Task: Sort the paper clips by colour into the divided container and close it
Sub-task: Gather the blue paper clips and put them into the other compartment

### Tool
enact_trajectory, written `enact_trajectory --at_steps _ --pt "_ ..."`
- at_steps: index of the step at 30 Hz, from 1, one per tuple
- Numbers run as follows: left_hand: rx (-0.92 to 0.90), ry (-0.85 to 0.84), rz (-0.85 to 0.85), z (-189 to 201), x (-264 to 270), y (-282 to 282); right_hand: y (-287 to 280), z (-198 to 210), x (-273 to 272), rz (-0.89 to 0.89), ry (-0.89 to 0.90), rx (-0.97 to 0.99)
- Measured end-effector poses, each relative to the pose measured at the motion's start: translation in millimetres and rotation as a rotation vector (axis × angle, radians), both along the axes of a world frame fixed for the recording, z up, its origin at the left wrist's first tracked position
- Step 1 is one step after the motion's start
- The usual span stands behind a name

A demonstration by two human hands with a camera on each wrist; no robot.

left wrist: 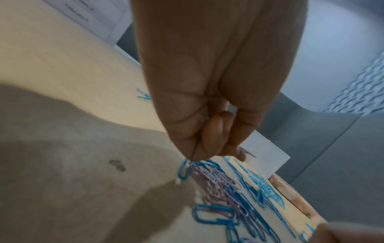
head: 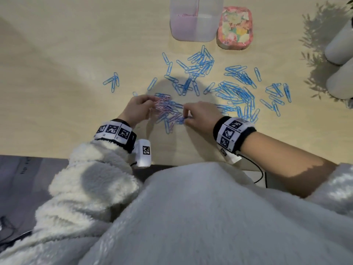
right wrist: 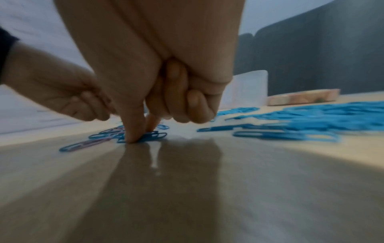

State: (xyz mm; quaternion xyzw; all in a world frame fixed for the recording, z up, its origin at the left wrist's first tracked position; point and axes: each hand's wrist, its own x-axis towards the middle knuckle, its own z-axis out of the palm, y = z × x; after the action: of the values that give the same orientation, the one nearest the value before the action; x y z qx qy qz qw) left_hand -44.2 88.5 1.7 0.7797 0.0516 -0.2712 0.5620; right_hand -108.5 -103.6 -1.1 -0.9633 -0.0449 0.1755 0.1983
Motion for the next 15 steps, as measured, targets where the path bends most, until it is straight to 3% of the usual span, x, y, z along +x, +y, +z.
enact_trajectory --at_steps 4,8,11,15 --pt "-0.118 0.225 0.098 -13 -2 5 -21 -1 -3 -0.163 0.071 0.167" --pt "-0.032 0.115 -0.039 -18 -9 1 -45 -2 -1 -0.364 0.09 0.322" --pt "-0.045 0.057 -0.112 -19 -13 -3 -58 -3 -1 -0.44 0.03 0.2" --pt "0.049 -0.037 -0.162 -20 -15 -7 -32 1 -5 -0.272 -0.087 0.003"
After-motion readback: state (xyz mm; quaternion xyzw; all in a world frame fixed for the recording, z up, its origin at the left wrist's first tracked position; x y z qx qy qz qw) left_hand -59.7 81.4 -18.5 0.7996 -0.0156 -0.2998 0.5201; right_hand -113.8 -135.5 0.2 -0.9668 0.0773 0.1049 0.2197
